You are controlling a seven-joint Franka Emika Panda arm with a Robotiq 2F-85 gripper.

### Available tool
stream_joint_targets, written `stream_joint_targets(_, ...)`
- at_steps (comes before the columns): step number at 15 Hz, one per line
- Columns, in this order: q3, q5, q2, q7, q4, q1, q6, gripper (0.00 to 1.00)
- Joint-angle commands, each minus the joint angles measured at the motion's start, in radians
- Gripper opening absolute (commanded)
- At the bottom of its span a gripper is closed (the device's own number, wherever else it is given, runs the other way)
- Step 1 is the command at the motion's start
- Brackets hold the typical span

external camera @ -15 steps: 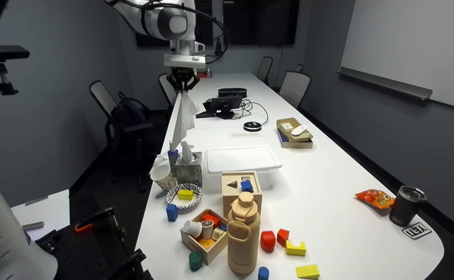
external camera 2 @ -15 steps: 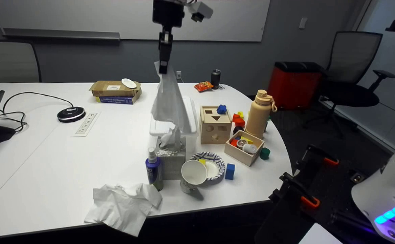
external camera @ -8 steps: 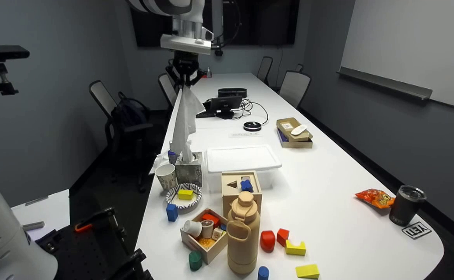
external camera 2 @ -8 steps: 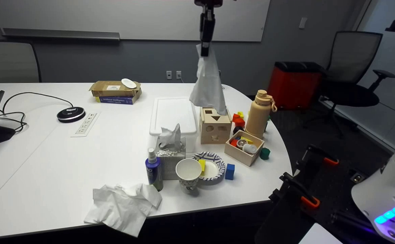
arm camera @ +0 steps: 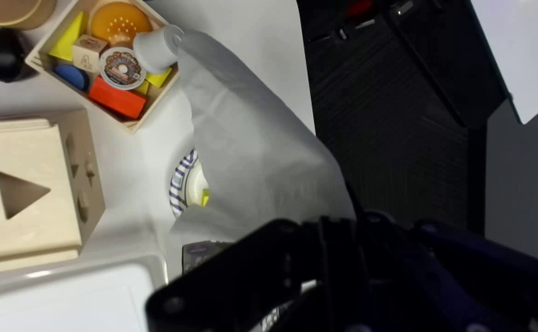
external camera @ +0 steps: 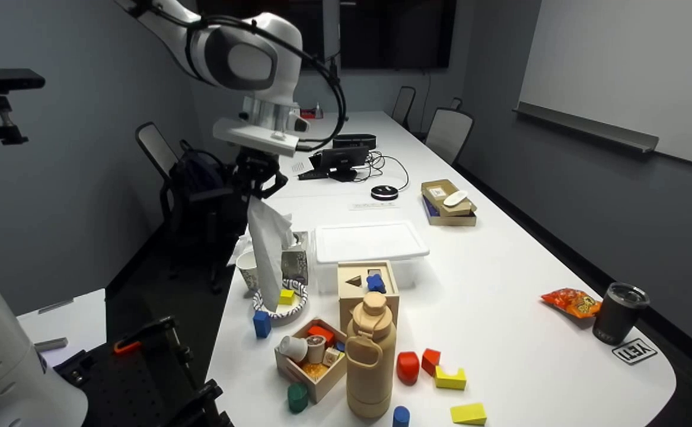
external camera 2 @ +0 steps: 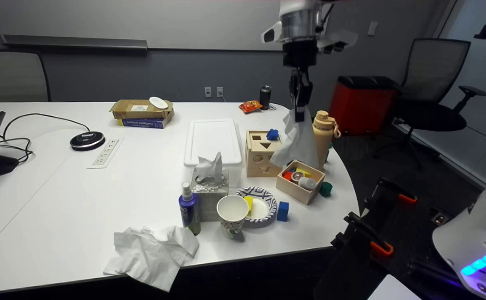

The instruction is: Take a tissue out of the box and wipe the table

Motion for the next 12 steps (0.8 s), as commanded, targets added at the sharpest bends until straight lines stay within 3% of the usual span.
stream_joint_targets(1,-0.005,0.031,-0.045,-0.003,-0.223,0.029,0.263,0.0)
stream_joint_targets(7,-0.018,-0.001,0.055,-0.013,-0.429,0.031,0.591,0.0)
stream_joint_targets(8,-0.019,-0.01,0.122,-0.006,-0.386,0.027,0.614,0.0)
stream_joint_targets(12,0.011,-0.019,0.278,0.044,-0.402,0.017,0.828,0.0)
